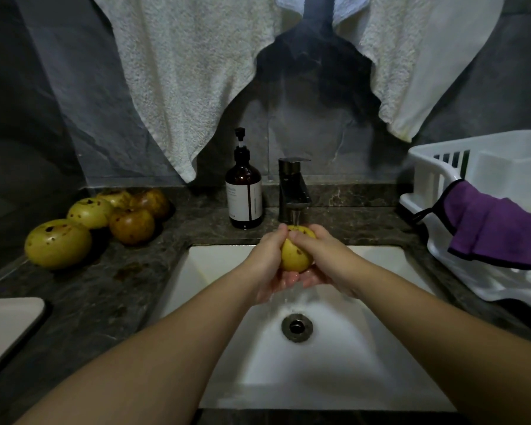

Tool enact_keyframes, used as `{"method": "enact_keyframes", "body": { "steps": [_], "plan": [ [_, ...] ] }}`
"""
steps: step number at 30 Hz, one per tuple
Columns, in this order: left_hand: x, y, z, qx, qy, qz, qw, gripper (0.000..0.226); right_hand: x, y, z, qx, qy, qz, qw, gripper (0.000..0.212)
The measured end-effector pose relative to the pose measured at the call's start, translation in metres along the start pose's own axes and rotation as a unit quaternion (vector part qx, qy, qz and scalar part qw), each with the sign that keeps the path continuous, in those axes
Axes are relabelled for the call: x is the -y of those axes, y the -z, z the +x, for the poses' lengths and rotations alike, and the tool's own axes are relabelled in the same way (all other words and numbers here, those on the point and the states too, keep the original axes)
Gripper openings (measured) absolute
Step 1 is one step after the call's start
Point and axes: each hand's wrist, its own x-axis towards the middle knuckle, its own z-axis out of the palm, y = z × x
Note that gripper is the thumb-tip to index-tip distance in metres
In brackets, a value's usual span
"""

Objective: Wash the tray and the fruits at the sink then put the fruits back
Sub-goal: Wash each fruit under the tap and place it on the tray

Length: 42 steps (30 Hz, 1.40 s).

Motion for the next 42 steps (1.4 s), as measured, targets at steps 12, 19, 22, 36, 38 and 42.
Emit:
{"method": "enact_keyframes", "body": {
  "steps": [12, 19, 22, 36, 38, 42],
  "plan": [
    [0.000, -0.001, 0.001, -0.016, 0.000, -0.016, 1.000, 0.051, 0.002, -0.003, -0.001, 0.012, -0.014, 0.053, 0.998, 0.034],
    [0.003, -0.008, 0.003, -0.033, -0.056, 0.010, 0.998, 0.040, 0.000, -0.003, 0.006, -0.008, -0.036, 0.087, 0.995, 0.060],
    [0.003, -0.004, 0.004, -0.055, -0.093, 0.058, 0.992, 0.043, 0.001, 0.001, 0.005, -0.013, -0.038, 0.071, 0.997, 0.067],
    [0.002, -0.005, 0.003, -0.044, 0.010, 0.061, 0.997, 0.079, -0.006, 0.005, 0.014, 0.020, -0.081, 0.099, 0.992, 0.057],
    [0.003, -0.003, 0.009, -0.040, -0.006, 0.074, 0.996, 0.072, -0.008, 0.007, 0.013, 0.029, -0.077, 0.105, 0.991, 0.056],
    [0.003, -0.003, 0.015, -0.095, -0.086, 0.149, 0.980, 0.059, -0.007, 0.001, 0.013, 0.029, -0.114, 0.071, 0.990, 0.074]
  ]
}}
